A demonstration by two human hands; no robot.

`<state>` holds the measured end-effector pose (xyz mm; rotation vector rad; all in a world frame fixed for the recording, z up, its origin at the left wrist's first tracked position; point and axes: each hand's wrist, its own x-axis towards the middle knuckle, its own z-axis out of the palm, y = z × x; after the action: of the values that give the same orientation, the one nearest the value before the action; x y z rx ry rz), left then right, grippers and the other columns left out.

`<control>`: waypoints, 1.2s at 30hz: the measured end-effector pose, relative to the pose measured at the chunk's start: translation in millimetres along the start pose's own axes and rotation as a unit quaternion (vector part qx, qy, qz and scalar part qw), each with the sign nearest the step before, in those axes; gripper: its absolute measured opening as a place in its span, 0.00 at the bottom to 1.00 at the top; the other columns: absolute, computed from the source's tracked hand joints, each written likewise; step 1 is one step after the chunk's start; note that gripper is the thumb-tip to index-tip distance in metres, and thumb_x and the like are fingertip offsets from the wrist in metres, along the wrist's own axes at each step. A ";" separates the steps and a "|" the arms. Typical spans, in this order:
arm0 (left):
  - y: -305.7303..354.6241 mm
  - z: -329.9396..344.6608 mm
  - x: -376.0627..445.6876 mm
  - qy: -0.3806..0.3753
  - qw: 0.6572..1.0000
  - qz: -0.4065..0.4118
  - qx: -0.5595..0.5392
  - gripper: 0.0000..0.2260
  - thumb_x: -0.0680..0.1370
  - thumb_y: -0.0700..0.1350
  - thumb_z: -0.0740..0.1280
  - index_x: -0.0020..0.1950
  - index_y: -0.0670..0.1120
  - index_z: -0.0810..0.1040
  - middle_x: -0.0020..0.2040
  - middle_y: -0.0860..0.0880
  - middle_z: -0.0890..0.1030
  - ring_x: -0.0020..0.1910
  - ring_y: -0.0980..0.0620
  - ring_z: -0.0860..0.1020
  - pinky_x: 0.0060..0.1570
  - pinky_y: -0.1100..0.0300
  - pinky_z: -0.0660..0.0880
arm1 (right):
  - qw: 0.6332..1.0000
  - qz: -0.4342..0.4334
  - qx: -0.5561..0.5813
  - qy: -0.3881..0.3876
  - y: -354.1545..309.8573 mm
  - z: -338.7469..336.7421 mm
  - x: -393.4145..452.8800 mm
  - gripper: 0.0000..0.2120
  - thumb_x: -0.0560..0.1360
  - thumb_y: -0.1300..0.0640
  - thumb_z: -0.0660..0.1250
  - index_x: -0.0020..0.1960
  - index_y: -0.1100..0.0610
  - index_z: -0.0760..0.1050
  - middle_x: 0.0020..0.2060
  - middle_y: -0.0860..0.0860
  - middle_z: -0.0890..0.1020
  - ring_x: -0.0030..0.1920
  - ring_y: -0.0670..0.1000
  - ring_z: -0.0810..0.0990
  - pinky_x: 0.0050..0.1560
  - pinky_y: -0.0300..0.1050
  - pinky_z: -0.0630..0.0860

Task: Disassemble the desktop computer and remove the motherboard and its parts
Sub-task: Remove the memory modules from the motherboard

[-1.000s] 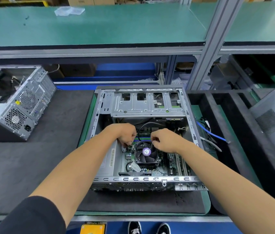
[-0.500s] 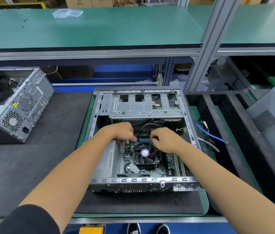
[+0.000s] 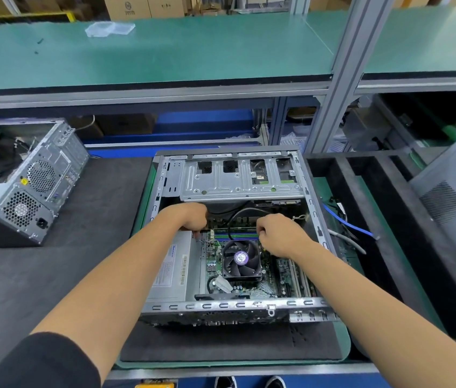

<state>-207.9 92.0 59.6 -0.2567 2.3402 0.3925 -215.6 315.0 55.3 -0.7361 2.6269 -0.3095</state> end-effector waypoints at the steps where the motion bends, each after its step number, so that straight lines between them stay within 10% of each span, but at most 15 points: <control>1: -0.3 1.1 1.9 0.008 1.000 0.000 -0.012 0.11 0.79 0.33 0.58 0.61 0.33 0.71 0.55 0.37 0.82 0.50 0.42 0.81 0.52 0.48 0.77 | 1.000 -0.001 0.001 -0.001 0.3 -0.2 0.6 0.08 0.77 0.62 0.56 0.45 0.54 0.72 0.43 0.52 0.77 0.42 0.55 0.76 0.39 0.44 0.72; 8: -4.8 7.7 17.2 0.029 0.997 -0.009 0.067 0.11 0.78 0.36 0.60 0.60 0.37 0.71 0.46 0.42 0.78 0.40 0.47 0.74 0.37 0.56 0.71 | 1.000 -0.008 0.006 -0.010 1.9 0.9 3.2 0.09 0.77 0.62 0.57 0.47 0.56 0.75 0.41 0.52 0.77 0.39 0.54 0.75 0.38 0.43 0.71; 15: -0.1 11.0 23.0 0.029 0.989 -0.015 0.146 0.12 0.78 0.36 0.57 0.35 0.44 0.68 0.33 0.47 0.67 0.29 0.52 0.63 0.27 0.60 0.61 | 0.999 -0.014 0.006 -0.030 2.5 1.9 4.9 0.07 0.77 0.62 0.57 0.45 0.55 0.73 0.40 0.52 0.76 0.39 0.54 0.75 0.37 0.43 0.69; 20: 3.3 10.6 21.8 -0.012 0.986 0.003 0.169 0.11 0.79 0.37 0.56 0.50 0.38 0.79 0.37 0.47 0.70 0.34 0.50 0.67 0.29 0.60 0.63 | 0.999 -0.015 0.008 -0.040 2.7 1.5 5.3 0.07 0.76 0.61 0.57 0.45 0.55 0.73 0.39 0.52 0.76 0.38 0.54 0.74 0.37 0.44 0.70; 28: -0.7 9.7 23.8 -0.035 0.994 -0.002 0.104 0.04 0.73 0.42 0.66 0.42 0.43 0.71 0.37 0.47 0.71 0.31 0.50 0.67 0.31 0.61 0.64 | 0.999 -0.012 0.009 -0.042 3.5 2.2 7.2 0.07 0.76 0.61 0.58 0.44 0.56 0.73 0.37 0.51 0.75 0.36 0.54 0.74 0.32 0.42 0.67; 33: -0.2 9.8 26.6 0.039 0.997 -0.037 0.055 0.17 0.81 0.46 0.59 0.68 0.40 0.69 0.60 0.40 0.74 0.54 0.44 0.74 0.48 0.58 0.69 | 0.999 -0.007 -0.004 -0.044 3.7 2.7 7.1 0.07 0.76 0.61 0.58 0.45 0.56 0.74 0.40 0.53 0.77 0.39 0.55 0.76 0.36 0.44 0.69; 36: 0.4 10.0 27.0 0.055 0.997 -0.035 0.031 0.17 0.82 0.43 0.55 0.68 0.37 0.68 0.64 0.38 0.75 0.49 0.45 0.75 0.45 0.58 0.70 | 0.999 -0.008 -0.010 -0.050 3.6 3.2 7.3 0.06 0.76 0.61 0.57 0.44 0.55 0.73 0.41 0.53 0.78 0.41 0.56 0.77 0.37 0.45 0.71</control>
<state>-220.7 94.0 34.0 -0.3367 2.4388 0.2771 -221.6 313.7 49.0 -0.7588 2.5350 -0.2452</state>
